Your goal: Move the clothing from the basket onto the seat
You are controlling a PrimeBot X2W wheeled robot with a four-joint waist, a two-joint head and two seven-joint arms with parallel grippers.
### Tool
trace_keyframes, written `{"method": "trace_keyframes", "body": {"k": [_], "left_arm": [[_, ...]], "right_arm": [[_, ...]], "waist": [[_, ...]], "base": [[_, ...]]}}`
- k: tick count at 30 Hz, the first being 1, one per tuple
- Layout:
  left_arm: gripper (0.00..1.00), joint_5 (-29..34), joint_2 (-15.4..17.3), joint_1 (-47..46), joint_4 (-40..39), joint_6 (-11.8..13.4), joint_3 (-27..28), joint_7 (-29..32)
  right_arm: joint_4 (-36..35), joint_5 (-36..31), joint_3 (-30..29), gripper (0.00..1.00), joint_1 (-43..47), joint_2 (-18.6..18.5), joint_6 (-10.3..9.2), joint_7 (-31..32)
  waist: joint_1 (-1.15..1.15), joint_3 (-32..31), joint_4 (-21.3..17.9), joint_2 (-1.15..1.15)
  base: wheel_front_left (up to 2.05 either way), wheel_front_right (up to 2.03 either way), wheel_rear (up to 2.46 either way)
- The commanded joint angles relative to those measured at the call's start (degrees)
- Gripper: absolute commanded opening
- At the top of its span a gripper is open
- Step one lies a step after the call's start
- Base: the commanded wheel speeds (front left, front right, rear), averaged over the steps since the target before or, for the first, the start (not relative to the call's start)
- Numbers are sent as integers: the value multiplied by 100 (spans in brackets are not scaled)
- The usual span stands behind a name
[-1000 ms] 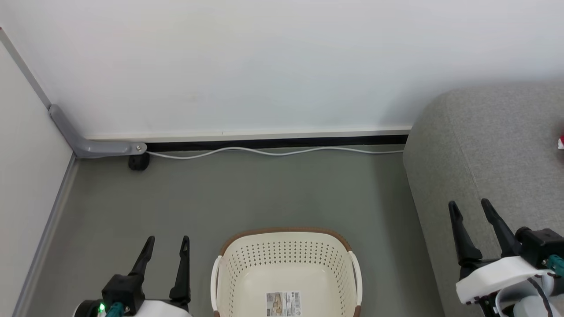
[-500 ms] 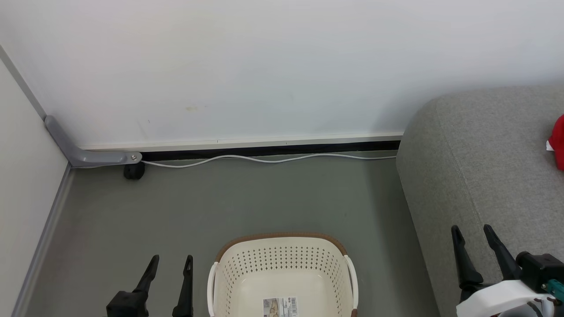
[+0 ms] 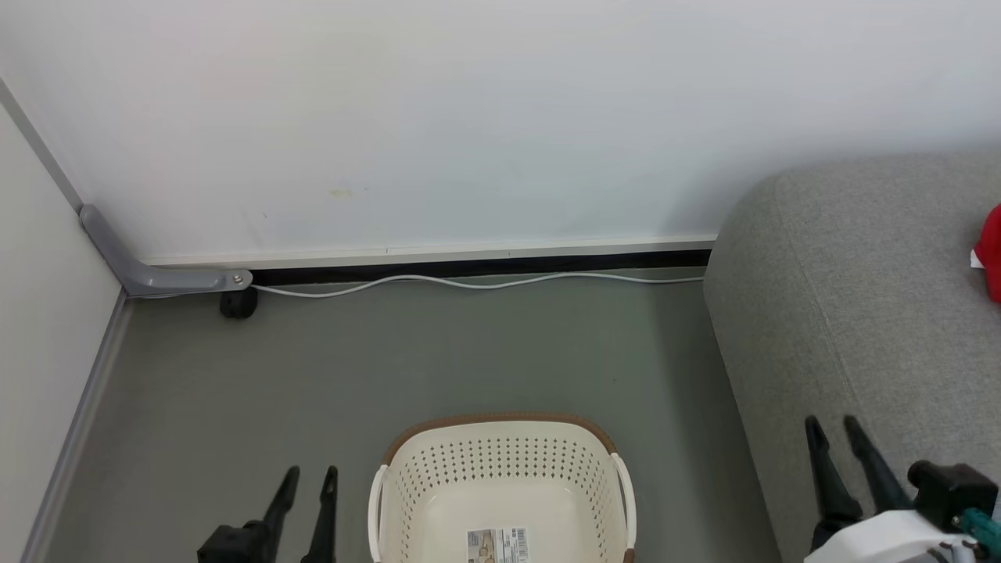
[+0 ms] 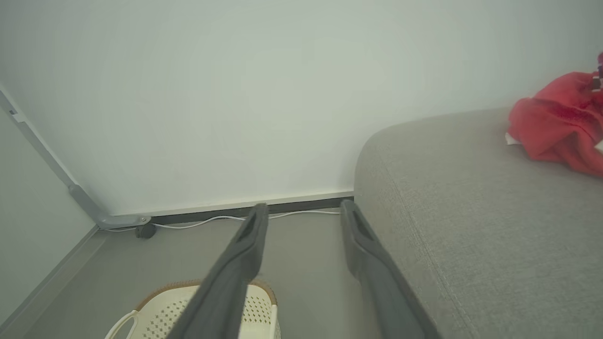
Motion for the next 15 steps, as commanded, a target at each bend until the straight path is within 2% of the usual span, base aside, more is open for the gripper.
{"method": "trace_keyframes", "body": {"k": [1, 5, 9, 15], "left_arm": [[0, 0, -10, 19, 89, 0, -5, 1], [0, -167, -20, 20, 199, -14, 26, 54], [0, -432, -18, -10, 177, -35, 66, 123], [0, -827, -15, -59, 151, -66, 119, 218]], "right_arm": [[69, 4, 7, 0, 48, 41, 0, 1], [154, 155, -12, 0, 109, 105, 0, 51], [116, 390, -50, 0, 102, 119, 0, 121], [72, 741, -101, 0, 81, 140, 1, 220]], "waist": [[0, 0, 0, 0], [1, 1, -2, 0], [13, -8, -5, 0], [1, 7, -10, 0]], "base": [[0, 0, 0], [0, 0, 0], [0, 0, 0], [0, 0, 0]]}}
